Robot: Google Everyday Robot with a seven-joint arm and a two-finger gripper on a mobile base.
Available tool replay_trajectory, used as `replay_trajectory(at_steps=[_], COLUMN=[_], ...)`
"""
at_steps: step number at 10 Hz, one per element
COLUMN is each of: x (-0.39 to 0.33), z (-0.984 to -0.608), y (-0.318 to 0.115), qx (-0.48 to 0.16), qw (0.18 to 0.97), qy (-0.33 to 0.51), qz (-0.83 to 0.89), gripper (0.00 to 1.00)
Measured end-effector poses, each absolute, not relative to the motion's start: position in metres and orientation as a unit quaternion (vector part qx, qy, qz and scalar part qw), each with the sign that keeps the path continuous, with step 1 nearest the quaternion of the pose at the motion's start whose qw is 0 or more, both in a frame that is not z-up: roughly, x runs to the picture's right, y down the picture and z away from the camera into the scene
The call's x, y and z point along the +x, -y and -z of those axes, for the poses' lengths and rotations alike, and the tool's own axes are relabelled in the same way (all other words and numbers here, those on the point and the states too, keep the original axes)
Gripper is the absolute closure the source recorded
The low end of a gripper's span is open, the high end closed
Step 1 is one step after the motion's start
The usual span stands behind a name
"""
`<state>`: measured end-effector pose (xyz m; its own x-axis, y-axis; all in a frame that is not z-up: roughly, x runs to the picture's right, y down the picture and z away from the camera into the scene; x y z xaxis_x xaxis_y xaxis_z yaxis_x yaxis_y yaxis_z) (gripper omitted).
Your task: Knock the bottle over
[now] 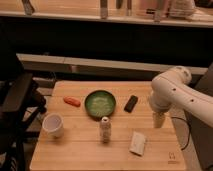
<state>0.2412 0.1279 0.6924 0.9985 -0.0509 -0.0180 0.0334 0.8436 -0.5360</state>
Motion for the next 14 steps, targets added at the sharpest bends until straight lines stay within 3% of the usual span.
replay_trajectory(at_steps=[14], x=[0.205], z=[-0.699], y=[-0.156], qx=[-0.280], qw=[0.958], qy=[0.002], qz=[0.064], gripper=[0.20])
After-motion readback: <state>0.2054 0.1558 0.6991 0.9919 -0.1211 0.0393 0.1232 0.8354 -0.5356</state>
